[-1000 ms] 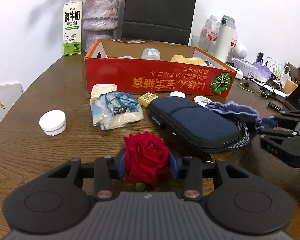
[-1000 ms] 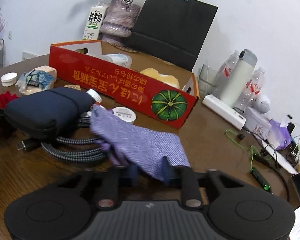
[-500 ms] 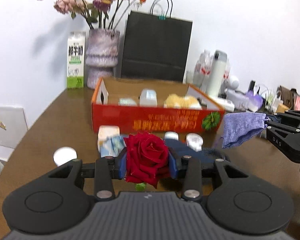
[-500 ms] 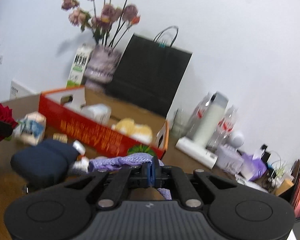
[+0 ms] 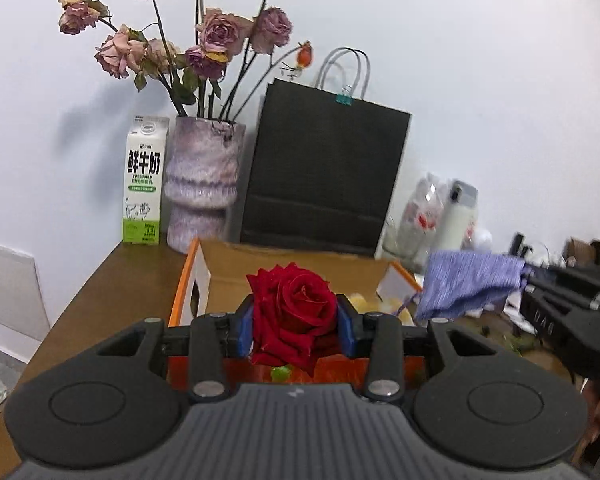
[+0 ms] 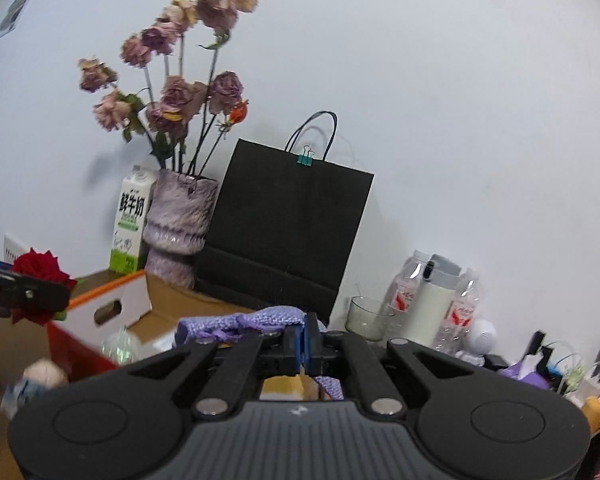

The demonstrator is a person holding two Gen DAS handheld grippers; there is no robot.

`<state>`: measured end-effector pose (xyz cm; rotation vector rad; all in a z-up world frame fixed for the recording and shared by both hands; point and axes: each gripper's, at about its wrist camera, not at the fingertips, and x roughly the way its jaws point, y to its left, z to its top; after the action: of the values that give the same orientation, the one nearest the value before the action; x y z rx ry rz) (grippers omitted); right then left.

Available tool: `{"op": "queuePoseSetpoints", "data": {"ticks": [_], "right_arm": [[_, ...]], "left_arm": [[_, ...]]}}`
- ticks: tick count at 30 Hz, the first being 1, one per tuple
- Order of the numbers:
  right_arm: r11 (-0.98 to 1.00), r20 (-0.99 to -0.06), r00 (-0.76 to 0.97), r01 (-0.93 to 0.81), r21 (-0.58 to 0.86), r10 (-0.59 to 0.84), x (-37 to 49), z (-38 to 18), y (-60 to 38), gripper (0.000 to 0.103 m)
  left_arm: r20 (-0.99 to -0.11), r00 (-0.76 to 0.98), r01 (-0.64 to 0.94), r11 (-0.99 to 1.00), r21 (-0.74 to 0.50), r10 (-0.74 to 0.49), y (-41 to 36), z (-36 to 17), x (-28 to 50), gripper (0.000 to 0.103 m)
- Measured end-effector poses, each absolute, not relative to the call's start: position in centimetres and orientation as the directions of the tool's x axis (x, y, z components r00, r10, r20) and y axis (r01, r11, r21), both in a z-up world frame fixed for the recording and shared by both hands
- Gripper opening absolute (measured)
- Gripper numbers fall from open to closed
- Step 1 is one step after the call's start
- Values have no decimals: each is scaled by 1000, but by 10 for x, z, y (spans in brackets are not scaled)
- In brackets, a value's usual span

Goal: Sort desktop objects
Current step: 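Carry the rose into the box with the left gripper while the right grasps the purple pouch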

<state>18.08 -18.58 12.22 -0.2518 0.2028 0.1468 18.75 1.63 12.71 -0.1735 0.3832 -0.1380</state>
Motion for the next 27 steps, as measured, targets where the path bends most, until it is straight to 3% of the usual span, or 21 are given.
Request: {"op": "queuePoseSetpoints", "data": {"ticks": [9,15,21,24,25,26,27], "right_arm": [[972,-251,957,-183,-146,142,260,104,-175,1],[978,-287,948,-176,-114,137,310,85,-172,1],[968,-369,916,-216,-123,158,353,66,-164,1],[962,-433,889,-234,-141,153,364,56,-161,5],[956,-465,872,-251,-151,155,366,52,-160,17],[952,-494,856,-262,-160,153,367,48,-159,50],[948,-520,841,-270,-167,148,369,45,-157,90]], "left_arm": [[-367,920,40,965,-260,-137,24,115,267,40],[-433,893,16,970,-244,-123,24,94,317,41],[-485,870,-18,976,-217,-92,29,78,358,40],[-518,851,-30,978,-207,-84,28,69,369,46],[-530,845,-38,979,-202,-77,27,66,370,58],[-542,838,-48,979,-196,-68,26,63,371,80],[-547,835,-57,980,-191,-59,25,61,371,92]]}}
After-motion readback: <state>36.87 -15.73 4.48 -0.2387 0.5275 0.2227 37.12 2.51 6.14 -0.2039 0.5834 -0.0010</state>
